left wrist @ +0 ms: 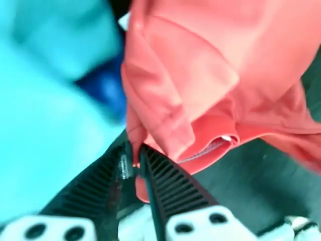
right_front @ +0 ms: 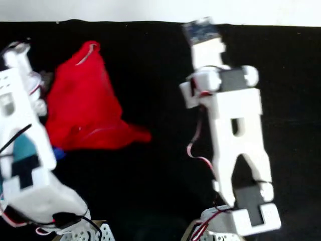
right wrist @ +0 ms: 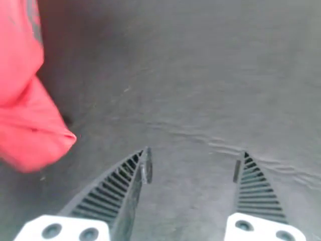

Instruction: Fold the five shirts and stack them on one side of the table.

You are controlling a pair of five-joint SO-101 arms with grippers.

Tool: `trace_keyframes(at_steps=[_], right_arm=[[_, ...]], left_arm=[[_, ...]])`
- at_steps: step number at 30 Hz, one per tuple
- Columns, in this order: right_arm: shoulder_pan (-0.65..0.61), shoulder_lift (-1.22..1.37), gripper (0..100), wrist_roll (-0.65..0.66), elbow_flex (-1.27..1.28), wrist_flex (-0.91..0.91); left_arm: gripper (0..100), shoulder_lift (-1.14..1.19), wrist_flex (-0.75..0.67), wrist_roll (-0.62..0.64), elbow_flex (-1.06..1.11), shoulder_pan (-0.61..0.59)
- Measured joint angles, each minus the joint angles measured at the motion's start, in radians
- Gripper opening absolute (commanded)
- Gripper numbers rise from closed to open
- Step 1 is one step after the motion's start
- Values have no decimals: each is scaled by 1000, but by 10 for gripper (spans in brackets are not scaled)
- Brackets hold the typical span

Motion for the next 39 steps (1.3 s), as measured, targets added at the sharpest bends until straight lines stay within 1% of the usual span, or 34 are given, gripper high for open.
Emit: trace_keyframes(at_steps=[4,6,9,11,14,19,23,24,25,26,27,29,30,31,32,34,39], right_arm=[[-115,127,267,-3,-61,-9],[-167,196,313,-20,-126,-9],[-245,311,402,-87,-272,-9],[-302,408,402,-147,-373,-9],[-399,566,399,-196,-502,-9],[-575,802,399,-206,-646,-9],[-654,945,399,-209,-723,-9],[-663,976,389,-209,-740,-9],[-669,1008,358,-209,-753,-9],[-672,1039,303,-209,-770,-9],[-672,1066,224,-209,-784,-9],[-669,1105,35,-196,-812,-6],[-667,1117,0,-172,-829,3],[-664,1129,34,-147,-847,12],[-657,1135,39,-124,-862,25],[-626,1140,2,-98,-898,60],[-482,1145,5,-84,-1080,172]], left_arm=[[9,-104,0,-71,178,-101],[9,-126,0,-101,233,-149],[9,-130,0,-120,278,-212],[9,-130,0,-121,282,-242],[9,-132,0,-121,284,-253],[9,-132,0,-121,284,-249],[9,-132,0,-121,284,-249],[9,-132,0,-121,284,-249],[9,-132,0,-121,284,-249],[9,-132,0,-121,284,-249],[9,-132,0,-121,284,-249],[9,-132,0,-121,284,-245],[9,-132,0,-121,284,-239],[9,-132,0,-121,284,-227],[9,-132,0,-121,288,-212],[9,-132,0,-121,292,-161],[9,-133,0,-121,275,9]])
